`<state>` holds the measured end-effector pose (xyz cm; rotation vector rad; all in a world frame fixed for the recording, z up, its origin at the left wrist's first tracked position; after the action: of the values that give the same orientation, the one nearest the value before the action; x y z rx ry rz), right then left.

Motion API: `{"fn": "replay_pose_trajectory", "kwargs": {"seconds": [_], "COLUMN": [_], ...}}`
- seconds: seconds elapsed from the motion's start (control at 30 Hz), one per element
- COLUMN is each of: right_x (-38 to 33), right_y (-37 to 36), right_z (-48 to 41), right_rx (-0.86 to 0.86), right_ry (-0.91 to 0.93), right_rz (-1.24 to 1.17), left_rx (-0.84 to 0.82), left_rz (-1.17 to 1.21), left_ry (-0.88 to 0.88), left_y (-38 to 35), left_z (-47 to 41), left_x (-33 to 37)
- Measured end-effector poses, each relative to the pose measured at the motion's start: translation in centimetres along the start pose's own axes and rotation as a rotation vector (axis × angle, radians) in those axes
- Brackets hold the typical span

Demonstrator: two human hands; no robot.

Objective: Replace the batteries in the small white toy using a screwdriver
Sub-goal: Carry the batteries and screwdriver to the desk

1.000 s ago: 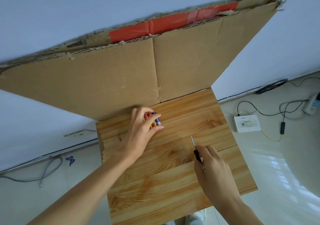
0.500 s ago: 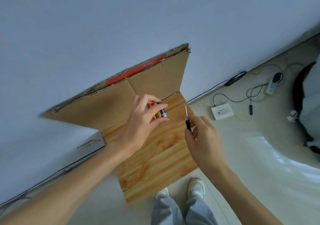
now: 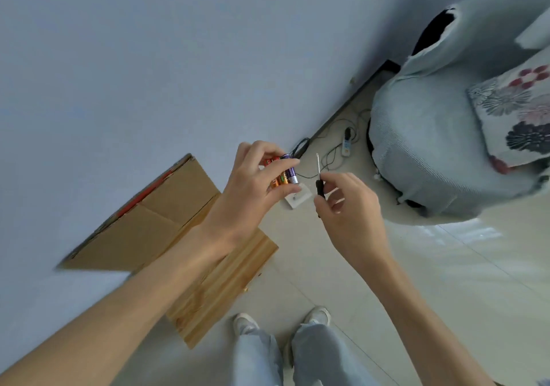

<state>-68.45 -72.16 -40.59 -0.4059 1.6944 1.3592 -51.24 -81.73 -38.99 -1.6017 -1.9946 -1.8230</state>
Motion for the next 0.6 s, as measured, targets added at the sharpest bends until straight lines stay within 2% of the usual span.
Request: {"fn": "replay_pose_trajectory", "kwargs": {"seconds": [0.3,0.6], "right_x": [3.3,9.2], "right_y": [21.0,35.4], "right_z": [3.7,5.1], "right_rx": [0.343,0.548], "right_ry": [-0.068,-0.191], "right_rz": [-0.035,0.096], "left_rx": [-0.088,-0.206], "left_rz": [0.079,0.213], "left_ry": [-0.375,-0.728], "left_y": [-5.2,-15.4], "left_z": [-10.0,-19.4], "left_x": [18.1,31.8]}}
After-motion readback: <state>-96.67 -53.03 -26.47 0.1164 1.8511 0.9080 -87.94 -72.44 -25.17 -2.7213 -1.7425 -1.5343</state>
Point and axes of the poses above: each hand's wrist, its own z-axis away from the middle knuckle, its own y-axis out of the back of the hand, x = y × z, the point moved 2 cm from there along -z, towards the middle knuckle, and after that the axes turned 1 degree about x, right-handed, at the moved point
